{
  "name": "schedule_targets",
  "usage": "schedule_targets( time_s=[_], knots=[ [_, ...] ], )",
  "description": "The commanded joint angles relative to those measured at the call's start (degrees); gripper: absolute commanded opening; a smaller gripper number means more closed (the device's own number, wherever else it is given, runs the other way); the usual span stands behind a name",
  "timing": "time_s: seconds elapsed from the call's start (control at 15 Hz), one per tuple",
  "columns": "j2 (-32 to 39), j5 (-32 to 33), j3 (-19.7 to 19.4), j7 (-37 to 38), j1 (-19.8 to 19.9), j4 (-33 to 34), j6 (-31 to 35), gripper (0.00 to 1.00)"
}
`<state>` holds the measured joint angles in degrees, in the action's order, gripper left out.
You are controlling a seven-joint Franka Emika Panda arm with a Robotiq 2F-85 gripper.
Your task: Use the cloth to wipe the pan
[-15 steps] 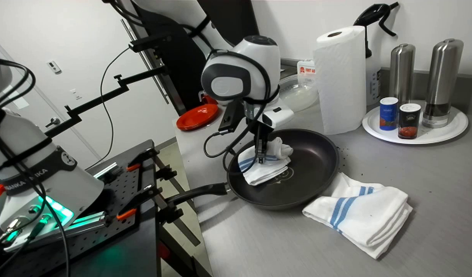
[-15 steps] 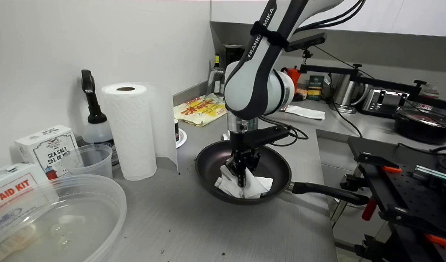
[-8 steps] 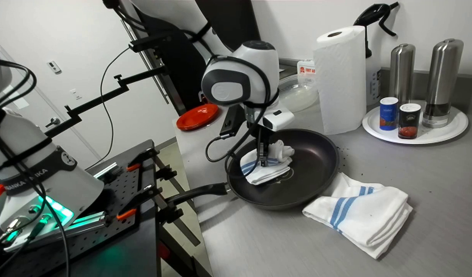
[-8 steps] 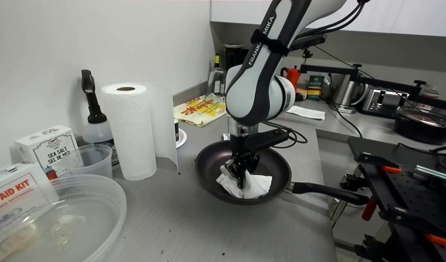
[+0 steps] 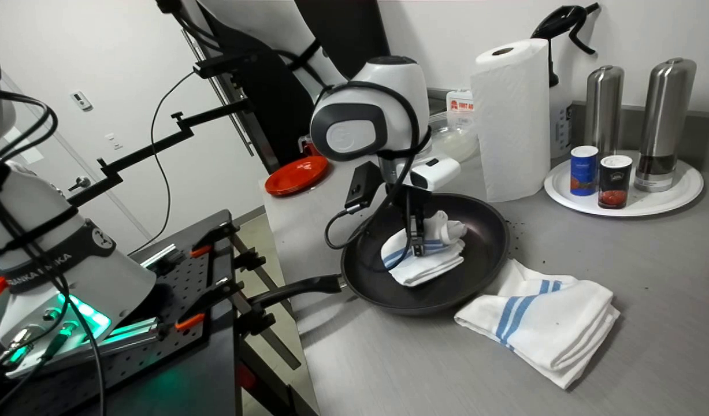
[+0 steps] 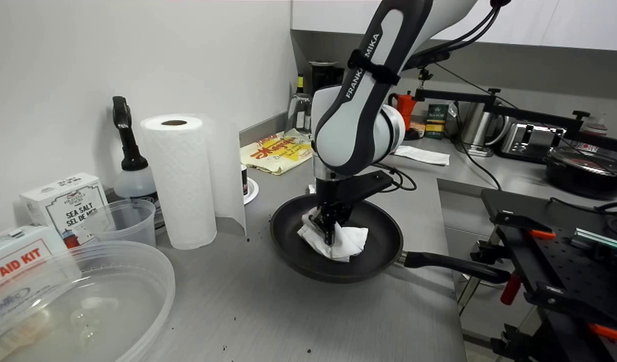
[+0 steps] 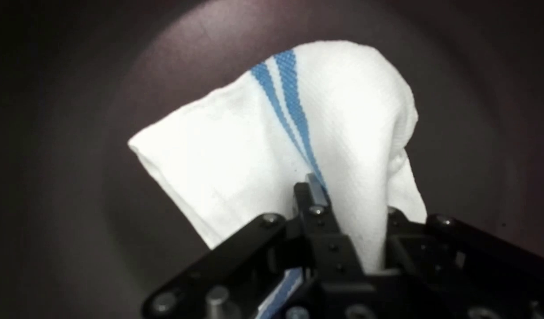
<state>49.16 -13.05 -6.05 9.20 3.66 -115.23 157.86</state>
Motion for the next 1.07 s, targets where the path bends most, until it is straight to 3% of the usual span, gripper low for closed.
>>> schedule_targets(
  time_s=[0.0,1.0],
  knots=[
    [4.1,4.0,-4.7,3.3,-2.9,3.2,3.6,0.04],
    [6.9,11.0,-16.8,7.7,-11.9,5.8,10.6,0.04]
  ],
)
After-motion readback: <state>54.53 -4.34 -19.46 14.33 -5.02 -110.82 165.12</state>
